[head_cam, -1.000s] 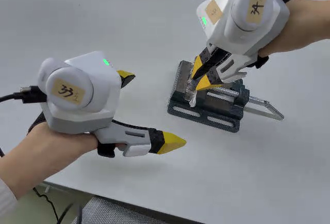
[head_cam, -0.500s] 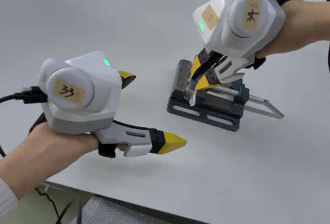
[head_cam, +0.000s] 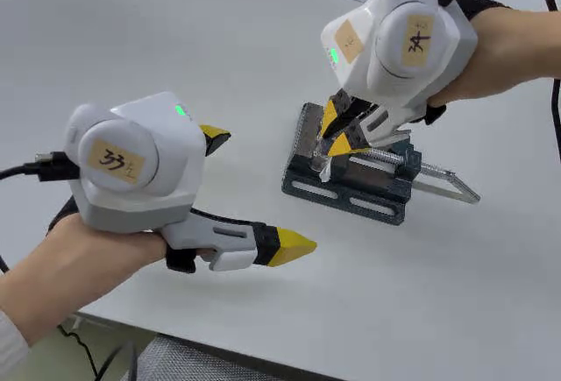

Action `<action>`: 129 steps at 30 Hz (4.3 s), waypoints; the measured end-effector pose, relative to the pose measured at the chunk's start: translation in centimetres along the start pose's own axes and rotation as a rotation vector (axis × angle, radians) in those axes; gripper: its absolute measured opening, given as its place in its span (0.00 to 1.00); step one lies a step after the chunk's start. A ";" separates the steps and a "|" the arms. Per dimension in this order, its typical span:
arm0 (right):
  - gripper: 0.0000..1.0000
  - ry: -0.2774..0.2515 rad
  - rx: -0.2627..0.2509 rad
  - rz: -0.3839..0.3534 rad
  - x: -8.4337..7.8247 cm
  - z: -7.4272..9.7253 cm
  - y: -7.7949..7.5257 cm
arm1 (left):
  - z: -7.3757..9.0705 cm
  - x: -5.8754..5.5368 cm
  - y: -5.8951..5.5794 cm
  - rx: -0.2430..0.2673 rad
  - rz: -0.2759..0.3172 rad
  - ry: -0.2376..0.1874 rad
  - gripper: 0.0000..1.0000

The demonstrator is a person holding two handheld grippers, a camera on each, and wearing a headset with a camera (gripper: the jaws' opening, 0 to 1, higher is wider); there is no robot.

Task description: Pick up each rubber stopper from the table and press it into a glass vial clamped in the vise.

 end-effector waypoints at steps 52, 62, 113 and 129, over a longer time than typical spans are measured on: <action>0.08 -0.070 -0.017 -0.080 0.4 1.1 -0.8 | -0.3 -0.1 -0.1 -0.011 0.010 -0.009 0.96; 0.00 -0.065 0.027 -0.126 0.3 1.1 -0.1 | -0.3 -0.3 0.0 -0.012 0.015 -0.008 0.96; 0.00 -0.008 0.081 -0.119 0.1 0.4 -0.1 | -0.6 -0.7 -0.1 -0.022 0.025 0.001 0.94; 0.00 0.027 0.064 -0.155 0.0 0.2 -0.3 | -0.8 -0.5 -0.2 -0.022 0.039 -0.009 0.94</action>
Point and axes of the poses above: the centre of the closed fingertips' face, and the gripper's own axes: z roughly backward along the fingers, y roughly to its left, x roughly out of its top, the point moved 2 cm from there along z, roughly backward along the fingers, and after that the axes turned 11 degrees about -x, right-handed, at the moved point
